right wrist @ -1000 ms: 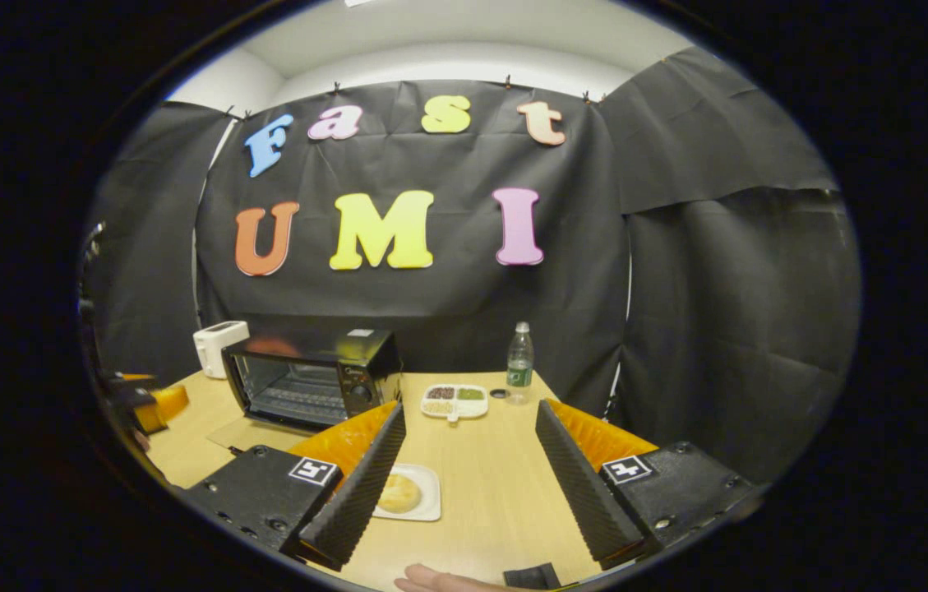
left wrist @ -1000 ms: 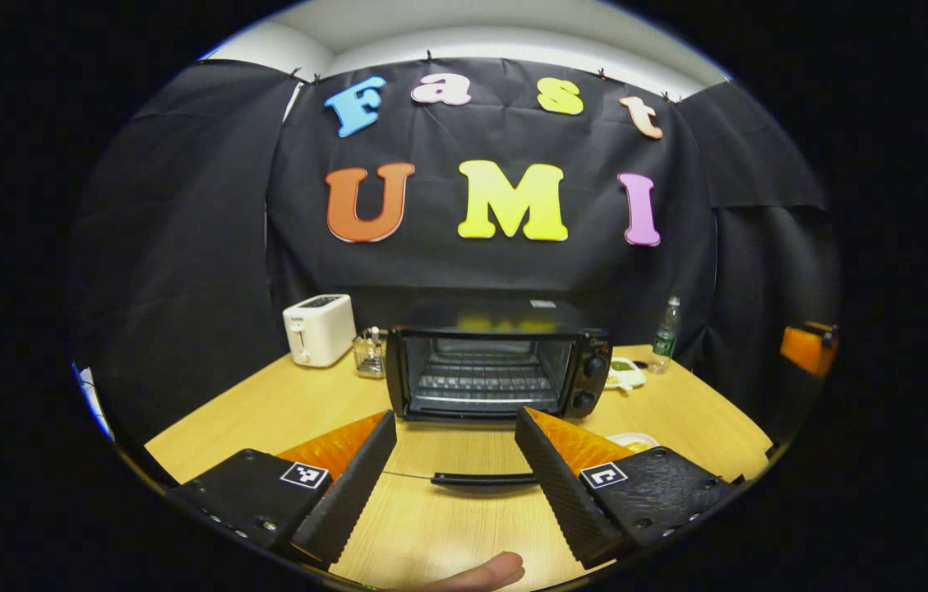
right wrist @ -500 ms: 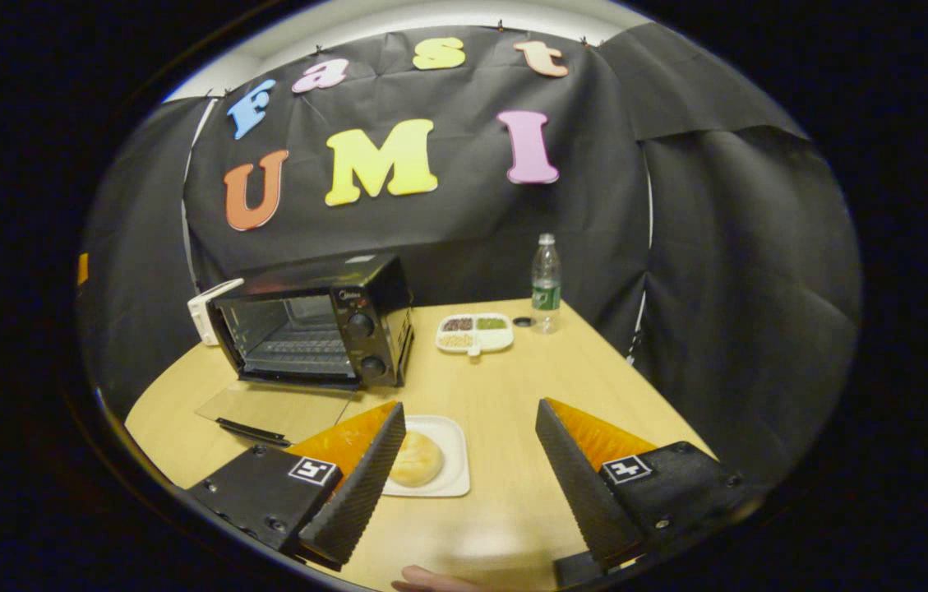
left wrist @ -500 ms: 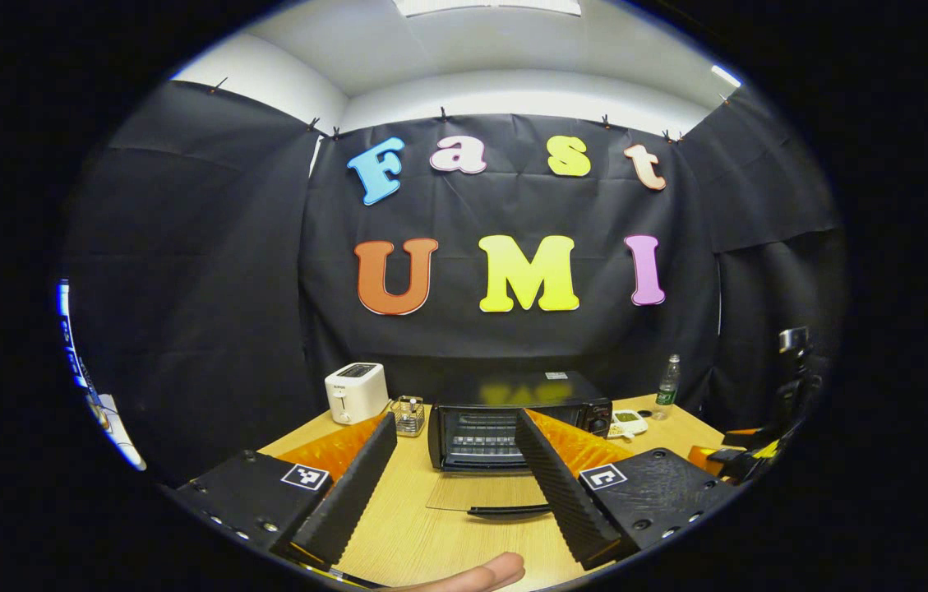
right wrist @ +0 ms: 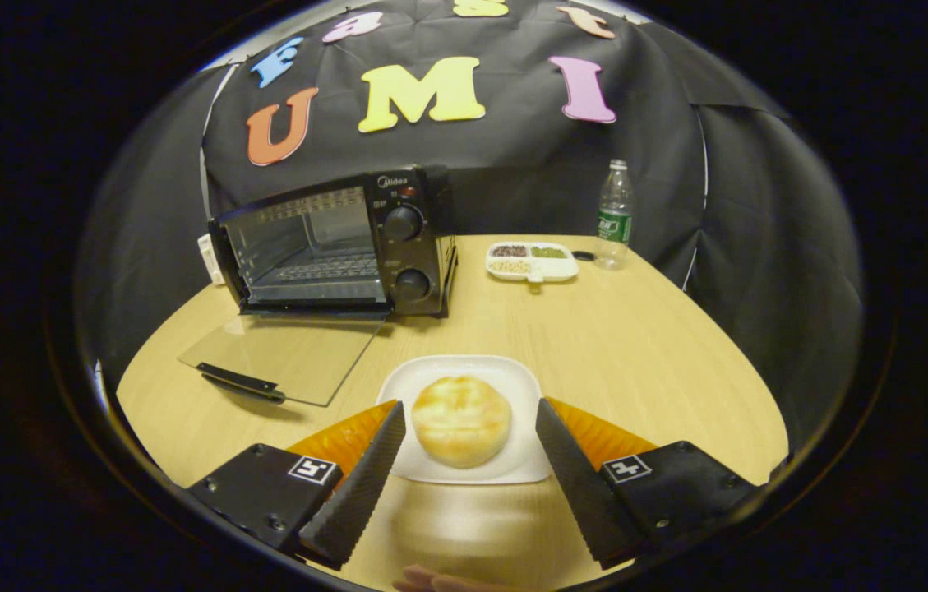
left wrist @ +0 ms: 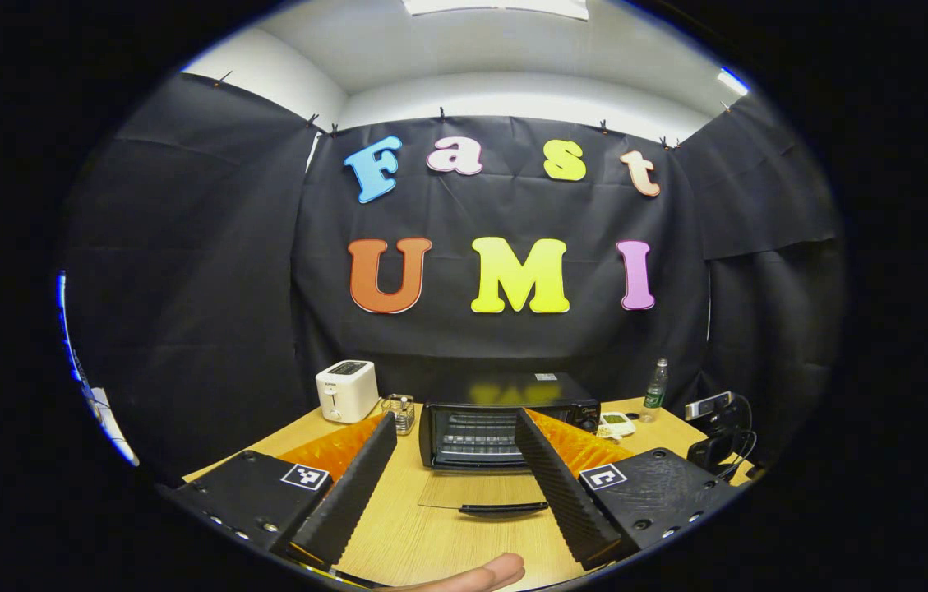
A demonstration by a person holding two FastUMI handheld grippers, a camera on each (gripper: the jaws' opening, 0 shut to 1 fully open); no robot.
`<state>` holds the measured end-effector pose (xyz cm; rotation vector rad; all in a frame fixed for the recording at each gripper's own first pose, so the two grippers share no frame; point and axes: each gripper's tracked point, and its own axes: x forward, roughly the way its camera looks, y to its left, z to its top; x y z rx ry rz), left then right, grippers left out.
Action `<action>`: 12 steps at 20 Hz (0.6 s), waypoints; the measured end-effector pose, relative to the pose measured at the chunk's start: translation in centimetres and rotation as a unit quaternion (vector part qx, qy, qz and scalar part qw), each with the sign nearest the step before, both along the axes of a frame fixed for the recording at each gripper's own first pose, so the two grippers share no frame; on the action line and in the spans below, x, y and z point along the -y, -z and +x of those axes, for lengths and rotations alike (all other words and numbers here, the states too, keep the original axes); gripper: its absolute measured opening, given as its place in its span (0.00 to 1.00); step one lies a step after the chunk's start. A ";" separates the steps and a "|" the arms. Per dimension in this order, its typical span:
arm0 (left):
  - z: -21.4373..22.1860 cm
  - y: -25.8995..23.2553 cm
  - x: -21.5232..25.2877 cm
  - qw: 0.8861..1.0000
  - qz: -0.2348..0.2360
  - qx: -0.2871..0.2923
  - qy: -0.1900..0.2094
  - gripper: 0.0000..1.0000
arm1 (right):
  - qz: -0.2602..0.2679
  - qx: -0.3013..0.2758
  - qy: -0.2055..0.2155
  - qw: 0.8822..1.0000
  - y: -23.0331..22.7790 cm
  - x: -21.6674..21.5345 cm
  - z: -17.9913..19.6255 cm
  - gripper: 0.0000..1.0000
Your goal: Open the electric oven with the left hand, put the food in, and close the electric oven.
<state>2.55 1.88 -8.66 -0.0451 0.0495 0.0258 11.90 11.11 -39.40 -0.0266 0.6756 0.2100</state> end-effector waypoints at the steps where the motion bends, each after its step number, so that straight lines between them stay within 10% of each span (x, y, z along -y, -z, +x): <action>1: 0.1 -0.1 0.0 1.000 -0.002 0.004 0.002 0.95 | -0.001 -0.008 0.000 1.000 0.6 -0.3 0.1 1.00; 12: 0.3 1.4 -0.3 1.000 0.000 -0.002 0.014 0.95 | 0.012 -0.024 0.021 0.999 2.4 -0.4 0.8 0.87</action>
